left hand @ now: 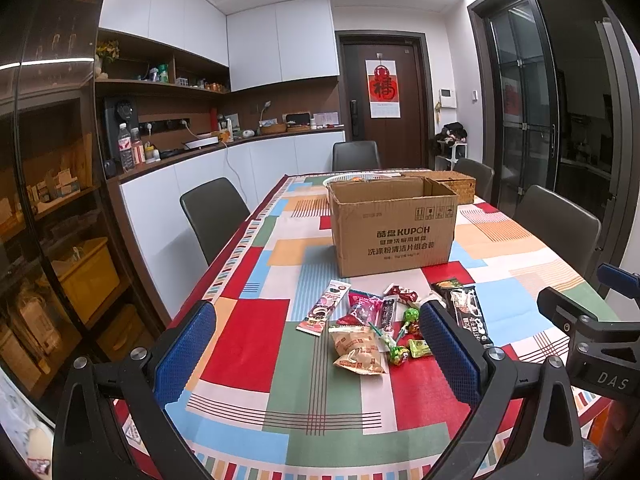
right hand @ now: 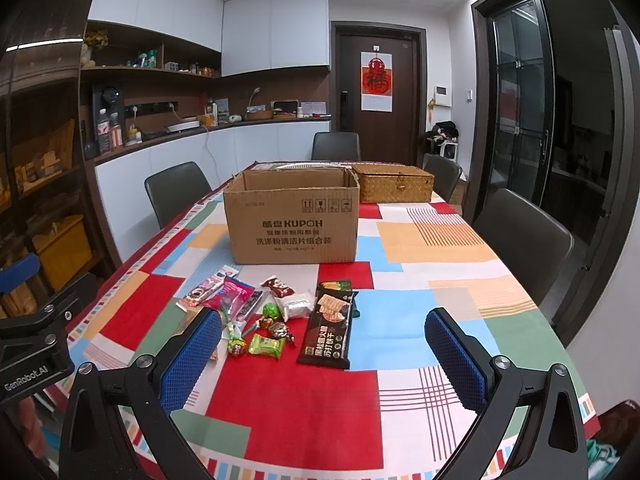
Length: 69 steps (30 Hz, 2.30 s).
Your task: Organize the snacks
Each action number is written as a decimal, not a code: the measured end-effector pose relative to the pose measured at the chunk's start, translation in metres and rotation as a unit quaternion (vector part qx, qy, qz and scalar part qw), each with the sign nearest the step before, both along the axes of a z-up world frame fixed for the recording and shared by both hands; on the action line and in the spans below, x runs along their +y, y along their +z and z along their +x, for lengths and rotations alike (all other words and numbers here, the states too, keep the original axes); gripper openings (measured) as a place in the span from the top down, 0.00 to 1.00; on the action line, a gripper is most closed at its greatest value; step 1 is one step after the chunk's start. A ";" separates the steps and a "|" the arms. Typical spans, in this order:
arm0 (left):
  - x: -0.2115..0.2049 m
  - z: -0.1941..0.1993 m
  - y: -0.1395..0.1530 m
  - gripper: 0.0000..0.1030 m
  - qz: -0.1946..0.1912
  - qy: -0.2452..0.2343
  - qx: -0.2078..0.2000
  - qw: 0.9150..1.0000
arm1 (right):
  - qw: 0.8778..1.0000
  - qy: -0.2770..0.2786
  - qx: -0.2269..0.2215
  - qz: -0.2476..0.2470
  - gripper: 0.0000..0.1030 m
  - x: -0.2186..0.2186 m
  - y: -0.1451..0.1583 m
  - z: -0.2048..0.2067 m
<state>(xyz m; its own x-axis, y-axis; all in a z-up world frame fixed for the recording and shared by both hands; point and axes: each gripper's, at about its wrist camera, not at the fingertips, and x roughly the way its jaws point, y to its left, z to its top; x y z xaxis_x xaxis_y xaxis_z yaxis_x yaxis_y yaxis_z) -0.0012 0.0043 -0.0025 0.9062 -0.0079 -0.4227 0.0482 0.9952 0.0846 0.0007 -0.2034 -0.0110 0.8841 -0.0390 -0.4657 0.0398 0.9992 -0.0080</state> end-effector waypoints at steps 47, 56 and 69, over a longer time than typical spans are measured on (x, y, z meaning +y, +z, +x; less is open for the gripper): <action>0.003 0.058 -0.044 0.21 0.003 -0.030 0.114 0.993 | 0.989 0.100 0.108 -0.009 0.14 0.025 -0.050 0.079; 0.004 0.095 -0.075 0.41 -0.028 -0.072 0.194 0.978 | 0.974 0.170 0.151 0.008 0.41 0.040 -0.079 0.116; 0.002 0.128 -0.105 0.45 -0.025 -0.114 0.241 0.963 | 0.948 0.242 0.204 0.024 0.58 0.064 -0.117 0.151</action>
